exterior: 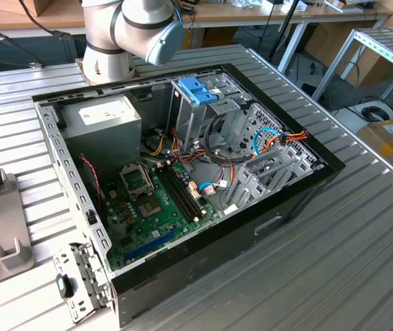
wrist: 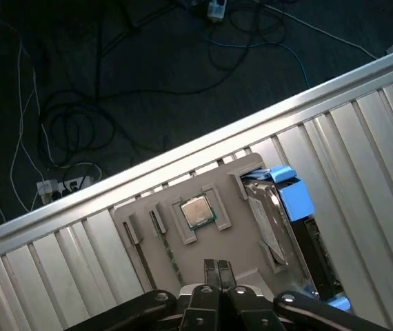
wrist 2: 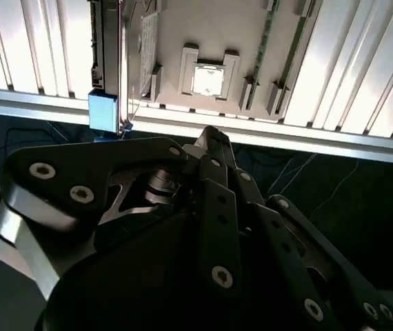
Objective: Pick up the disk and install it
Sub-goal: 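Pick up the disk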
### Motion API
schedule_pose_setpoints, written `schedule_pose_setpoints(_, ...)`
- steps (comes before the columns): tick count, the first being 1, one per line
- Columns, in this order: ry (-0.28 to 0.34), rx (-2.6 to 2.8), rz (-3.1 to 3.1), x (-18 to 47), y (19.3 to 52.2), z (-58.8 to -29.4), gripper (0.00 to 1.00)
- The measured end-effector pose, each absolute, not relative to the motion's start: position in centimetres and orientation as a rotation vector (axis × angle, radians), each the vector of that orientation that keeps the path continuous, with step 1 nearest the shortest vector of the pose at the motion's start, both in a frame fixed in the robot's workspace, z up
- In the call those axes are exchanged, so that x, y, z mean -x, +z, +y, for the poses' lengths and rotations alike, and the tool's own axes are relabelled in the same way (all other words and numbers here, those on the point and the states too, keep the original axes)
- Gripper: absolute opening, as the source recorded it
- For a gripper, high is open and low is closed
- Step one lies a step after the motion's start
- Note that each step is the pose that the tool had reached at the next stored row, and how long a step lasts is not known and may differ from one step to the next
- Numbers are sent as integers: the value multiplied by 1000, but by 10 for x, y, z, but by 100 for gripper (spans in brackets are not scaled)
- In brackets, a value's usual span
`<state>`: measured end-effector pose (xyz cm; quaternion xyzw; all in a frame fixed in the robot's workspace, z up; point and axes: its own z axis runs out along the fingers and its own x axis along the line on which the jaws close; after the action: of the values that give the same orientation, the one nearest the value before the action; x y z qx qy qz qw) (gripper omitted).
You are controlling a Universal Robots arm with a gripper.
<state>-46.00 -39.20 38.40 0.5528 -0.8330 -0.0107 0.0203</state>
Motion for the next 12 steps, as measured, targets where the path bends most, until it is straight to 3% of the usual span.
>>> schedule_pose_setpoints(12, -27, -1957, -2403, 460, 384, -392, 10)
